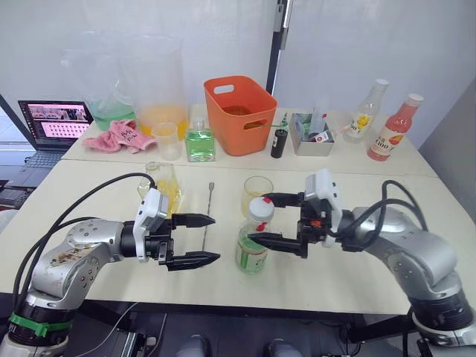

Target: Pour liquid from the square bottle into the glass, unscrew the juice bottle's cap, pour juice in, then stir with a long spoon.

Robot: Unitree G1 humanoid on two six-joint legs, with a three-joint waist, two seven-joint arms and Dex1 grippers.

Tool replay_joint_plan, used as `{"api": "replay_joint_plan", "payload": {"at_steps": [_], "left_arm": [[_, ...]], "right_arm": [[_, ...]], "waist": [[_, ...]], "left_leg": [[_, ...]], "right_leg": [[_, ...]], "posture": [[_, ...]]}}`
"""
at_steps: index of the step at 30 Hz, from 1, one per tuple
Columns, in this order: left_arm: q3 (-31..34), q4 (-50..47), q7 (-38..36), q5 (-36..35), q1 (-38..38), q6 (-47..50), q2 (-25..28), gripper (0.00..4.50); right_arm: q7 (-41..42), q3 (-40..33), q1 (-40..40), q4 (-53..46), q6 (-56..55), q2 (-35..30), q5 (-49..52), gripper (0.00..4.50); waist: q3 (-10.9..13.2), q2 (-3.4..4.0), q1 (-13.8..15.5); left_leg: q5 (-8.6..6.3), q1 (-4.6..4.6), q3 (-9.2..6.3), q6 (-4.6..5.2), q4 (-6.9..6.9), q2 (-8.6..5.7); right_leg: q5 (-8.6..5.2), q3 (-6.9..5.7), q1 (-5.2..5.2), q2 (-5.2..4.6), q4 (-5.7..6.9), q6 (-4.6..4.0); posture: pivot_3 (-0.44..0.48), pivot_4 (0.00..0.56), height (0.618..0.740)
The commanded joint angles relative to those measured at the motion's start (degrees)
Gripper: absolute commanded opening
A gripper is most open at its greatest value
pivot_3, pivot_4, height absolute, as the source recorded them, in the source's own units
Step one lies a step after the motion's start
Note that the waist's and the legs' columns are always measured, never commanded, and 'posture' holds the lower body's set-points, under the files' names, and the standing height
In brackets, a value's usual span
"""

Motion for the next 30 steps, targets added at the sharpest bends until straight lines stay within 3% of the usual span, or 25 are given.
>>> {"api": "replay_joint_plan", "payload": {"at_steps": [1, 6, 13, 22, 30], "left_arm": [[0.17, -0.09, -0.71, -0.79, -1.62, 0.34, 0.18, 4.50], [-0.06, -0.06, -1.00, -0.72, -1.78, 0.29, 0.20, 4.50], [0.84, -1.24, -0.54, -1.23, -0.61, 0.56, 0.62, 4.50], [1.55, -1.40, -0.21, -1.21, -0.52, 0.99, 1.38, 4.50], [1.08, -1.02, -0.14, -0.49, -0.89, 0.35, 1.08, 4.50]], "right_arm": [[8.62, 1.29, -3.26, 5.09, -2.59, -1.67, -0.64, 4.49], [17.39, 5.45, -8.48, 14.11, -7.29, -0.06, -4.44, 4.49], [20.94, 5.94, -11.64, 18.52, -9.02, 3.97, -5.30, 4.49], [19.90, 5.06, -11.27, 18.85, -10.24, 6.70, -6.73, 1.65], [11.39, 2.07, -5.91, 8.56, -6.32, 6.69, -5.22, 1.57]], "waist": [[0.00, 0.00, -0.01], [0.00, 0.00, -0.10], [0.00, 0.00, -0.01], [0.00, 0.00, 0.09], [0.00, 0.00, 0.08]], "left_leg": [[0.00, 0.00, -0.01, 0.00, 0.02, 0.01], [0.00, 0.01, -0.01, 0.01, 0.02, 0.03], [0.00, 0.01, -0.01, 0.01, 0.03, 0.07], [0.01, 0.01, 0.00, 0.00, 0.04, 0.07], [0.01, 0.01, -0.01, -0.01, 0.03, 0.09]], "right_leg": [[0.00, 0.00, 0.01, 0.02, 0.00, 0.00], [0.00, 0.01, -0.02, 0.07, 0.02, 0.00], [0.00, 0.01, 0.00, 0.11, 0.03, 0.00], [0.00, 0.00, -0.01, 0.09, 0.06, -0.01], [0.00, -0.01, -0.02, 0.12, 0.08, -0.01]], "posture": [[0.000, 0.150, 0.739], [0.000, 0.150, 0.739], [0.000, 0.150, 0.739], [0.000, 0.150, 0.739], [0.000, 0.150, 0.739]]}}
